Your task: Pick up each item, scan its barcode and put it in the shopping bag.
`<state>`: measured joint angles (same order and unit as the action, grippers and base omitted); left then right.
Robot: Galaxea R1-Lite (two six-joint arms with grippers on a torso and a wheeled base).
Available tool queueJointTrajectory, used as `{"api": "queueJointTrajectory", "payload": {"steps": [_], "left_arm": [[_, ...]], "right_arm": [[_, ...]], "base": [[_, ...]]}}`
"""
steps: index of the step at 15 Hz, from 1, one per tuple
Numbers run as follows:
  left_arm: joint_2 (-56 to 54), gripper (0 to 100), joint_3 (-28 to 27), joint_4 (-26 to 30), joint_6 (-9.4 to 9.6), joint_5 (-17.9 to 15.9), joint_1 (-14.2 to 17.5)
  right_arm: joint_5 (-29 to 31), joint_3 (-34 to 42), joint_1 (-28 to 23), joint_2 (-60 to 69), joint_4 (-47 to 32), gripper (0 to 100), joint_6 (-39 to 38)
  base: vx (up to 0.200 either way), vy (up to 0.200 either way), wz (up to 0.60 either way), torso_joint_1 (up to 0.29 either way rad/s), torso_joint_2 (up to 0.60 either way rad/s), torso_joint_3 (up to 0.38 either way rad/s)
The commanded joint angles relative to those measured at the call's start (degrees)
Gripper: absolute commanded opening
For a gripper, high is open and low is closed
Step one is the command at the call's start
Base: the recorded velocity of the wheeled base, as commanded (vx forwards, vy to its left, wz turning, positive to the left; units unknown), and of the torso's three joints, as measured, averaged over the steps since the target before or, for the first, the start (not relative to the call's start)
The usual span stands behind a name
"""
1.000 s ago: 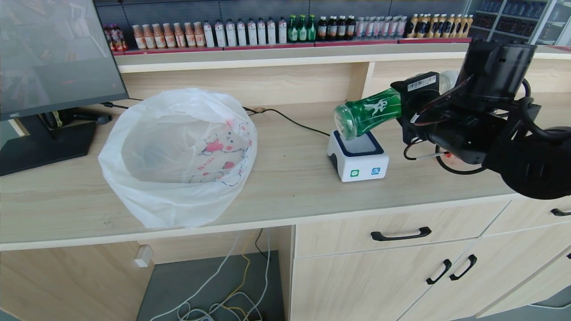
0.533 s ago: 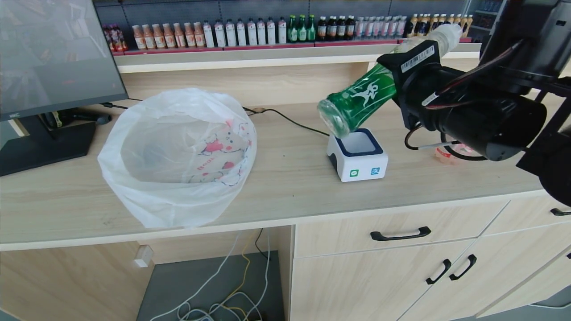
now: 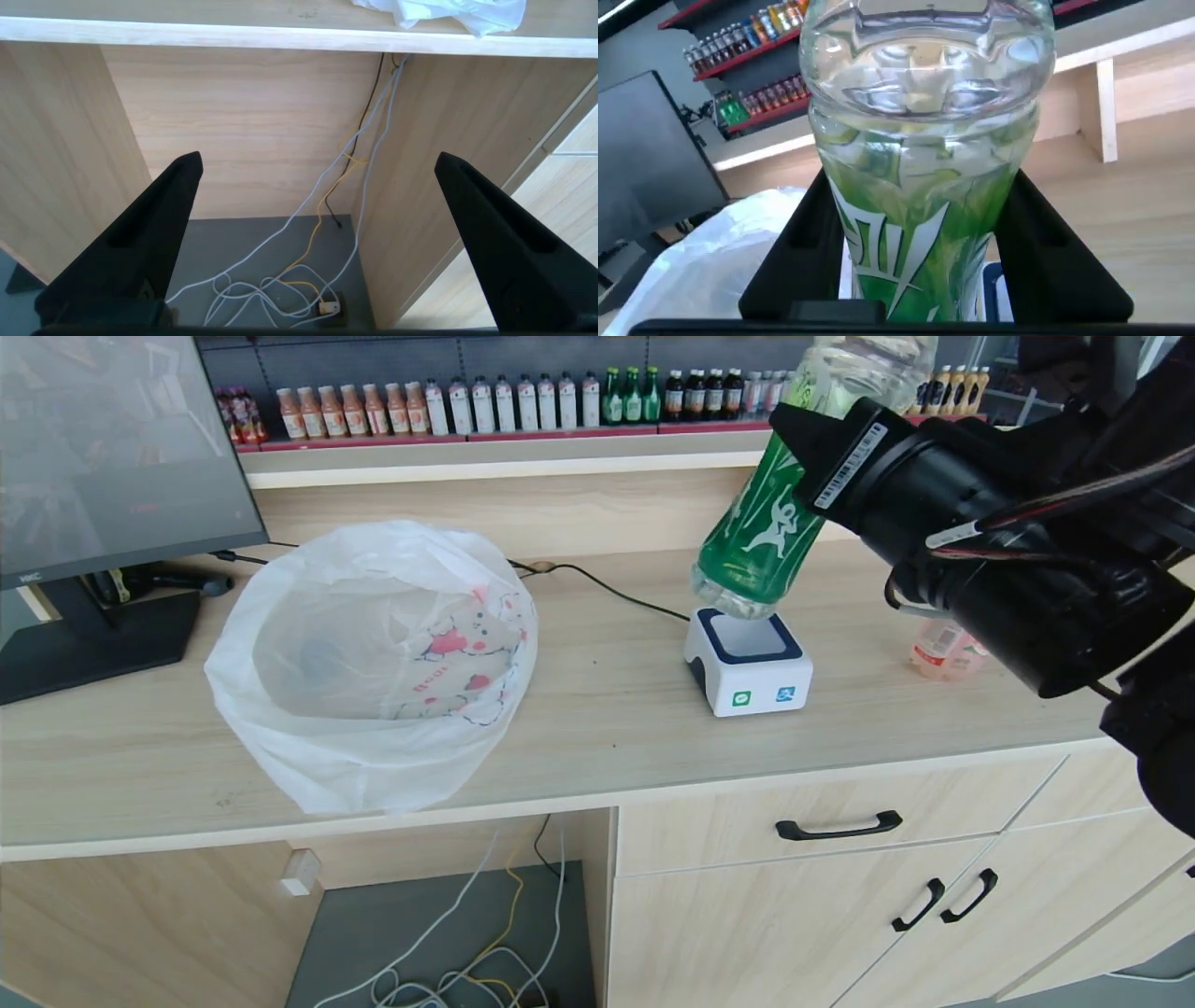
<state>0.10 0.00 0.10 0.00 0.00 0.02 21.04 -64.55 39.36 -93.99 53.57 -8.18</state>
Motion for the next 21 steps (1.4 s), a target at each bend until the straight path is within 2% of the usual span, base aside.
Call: {"api": "queueJointTrajectory", "payload": {"steps": [1, 4, 8, 13, 21], "left_arm": [[0.0, 100, 0.0, 0.0, 0.0, 0.0, 0.0], [0.0, 100, 0.0, 0.0, -0.09, 0.0, 0.1], [0.0, 100, 0.0, 0.0, 0.0, 0.0, 0.1], [0.0, 100, 0.0, 0.0, -0.18, 0.0, 0.1], [0.0, 100, 0.0, 0.0, -0.26, 0.0, 0.1]], "right_arm": [[-4.0, 5.8, -0.4, -0.5, 5.8, 0, 6.5], [-14.4, 11.2, -3.4, -0.7, 12.2, 0, 16.7], [-14.8, 11.1, -5.8, -1.9, 14.9, 0, 19.3], [-14.5, 11.7, -6.0, -2.7, 17.0, 0, 20.0], [-14.4, 11.8, -6.0, -4.6, 18.5, 0, 19.6]], "base": [[0.0, 0.0, 0.0, 0.0, 0.0, 0.0], [0.0, 0.0, 0.0, 0.0, 0.0, 0.0], [0.0, 0.0, 0.0, 0.0, 0.0, 0.0], [0.0, 0.0, 0.0, 0.0, 0.0, 0.0], [0.0, 0.2, 0.0, 0.004, 0.01, 0.002]]}}
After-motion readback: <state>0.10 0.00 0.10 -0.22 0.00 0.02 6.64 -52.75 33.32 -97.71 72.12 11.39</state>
